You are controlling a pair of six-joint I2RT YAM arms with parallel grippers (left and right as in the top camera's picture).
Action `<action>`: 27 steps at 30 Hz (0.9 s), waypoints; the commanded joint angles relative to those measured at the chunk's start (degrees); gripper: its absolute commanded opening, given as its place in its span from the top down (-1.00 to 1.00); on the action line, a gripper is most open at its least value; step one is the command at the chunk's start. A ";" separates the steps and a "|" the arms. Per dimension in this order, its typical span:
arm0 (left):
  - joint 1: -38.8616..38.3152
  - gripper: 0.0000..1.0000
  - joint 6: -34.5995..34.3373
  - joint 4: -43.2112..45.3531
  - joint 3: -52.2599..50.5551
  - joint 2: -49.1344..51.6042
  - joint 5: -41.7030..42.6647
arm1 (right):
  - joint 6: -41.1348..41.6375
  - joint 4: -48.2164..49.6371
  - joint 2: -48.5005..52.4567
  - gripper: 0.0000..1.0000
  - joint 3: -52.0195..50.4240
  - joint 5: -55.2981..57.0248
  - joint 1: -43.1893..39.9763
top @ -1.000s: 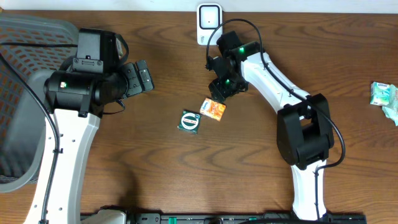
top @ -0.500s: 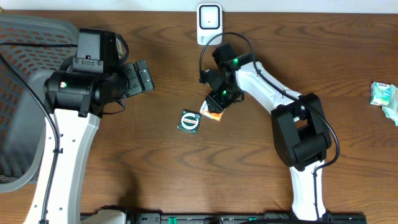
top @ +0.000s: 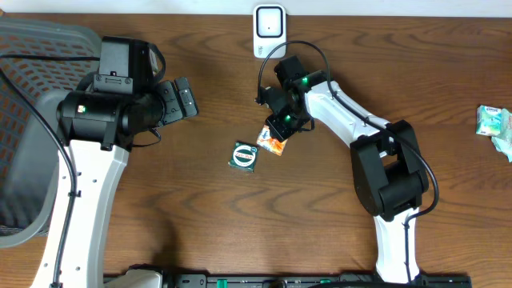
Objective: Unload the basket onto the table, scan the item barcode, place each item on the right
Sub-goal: 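Lift the orange Kleenex pack and turn it toward the scanner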
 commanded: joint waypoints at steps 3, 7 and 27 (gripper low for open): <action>0.24 -0.96 0.33 -0.13 0.70 0.02 -0.35 | 9.99 -0.33 0.02 0.98 -0.92 -1.84 -0.96; 0.24 -0.96 0.33 -0.13 0.70 0.02 -0.35 | 10.08 -0.02 0.02 0.98 -0.52 -12.17 -3.63; 0.24 -0.96 0.33 -0.13 0.70 0.02 -0.35 | 6.23 7.19 0.00 0.97 -0.52 -67.65 -16.50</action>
